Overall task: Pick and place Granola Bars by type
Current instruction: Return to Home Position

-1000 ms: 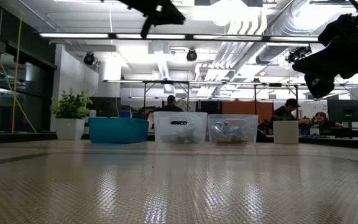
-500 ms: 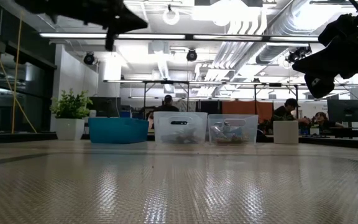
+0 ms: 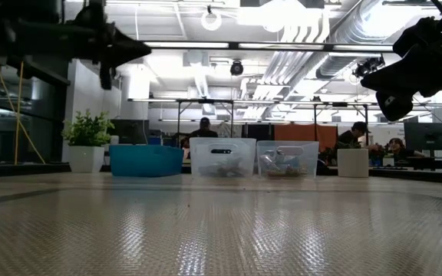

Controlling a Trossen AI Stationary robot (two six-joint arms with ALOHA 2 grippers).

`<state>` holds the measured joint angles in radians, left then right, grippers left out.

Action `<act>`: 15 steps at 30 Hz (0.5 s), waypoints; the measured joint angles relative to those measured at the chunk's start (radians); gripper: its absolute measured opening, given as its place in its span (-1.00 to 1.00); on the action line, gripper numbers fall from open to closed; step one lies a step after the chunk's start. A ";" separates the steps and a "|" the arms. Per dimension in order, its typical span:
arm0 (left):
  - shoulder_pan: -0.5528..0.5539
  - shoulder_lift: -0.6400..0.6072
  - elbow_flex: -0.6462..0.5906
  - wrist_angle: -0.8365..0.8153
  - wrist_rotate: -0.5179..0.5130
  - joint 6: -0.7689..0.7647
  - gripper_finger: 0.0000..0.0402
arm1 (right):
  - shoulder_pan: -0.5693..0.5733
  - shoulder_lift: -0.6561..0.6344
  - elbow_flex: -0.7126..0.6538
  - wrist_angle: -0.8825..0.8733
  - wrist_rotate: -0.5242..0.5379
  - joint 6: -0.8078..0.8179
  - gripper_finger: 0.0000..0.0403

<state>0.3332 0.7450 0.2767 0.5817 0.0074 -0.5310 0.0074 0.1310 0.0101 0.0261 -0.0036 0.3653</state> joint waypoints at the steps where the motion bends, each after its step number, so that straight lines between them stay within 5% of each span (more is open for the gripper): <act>1: 0.000 -0.015 -0.025 0.021 0.000 -0.006 -1.00 | 0.000 0.000 0.000 0.000 0.000 0.000 -0.96; 15: 0.000 -0.271 -0.233 0.082 0.001 -0.023 -1.00 | 0.000 0.000 0.000 0.000 0.000 0.000 -0.95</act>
<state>0.3332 0.4735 0.0433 0.6635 0.0084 -0.5541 0.0072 0.1309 0.0098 0.0264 -0.0034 0.3653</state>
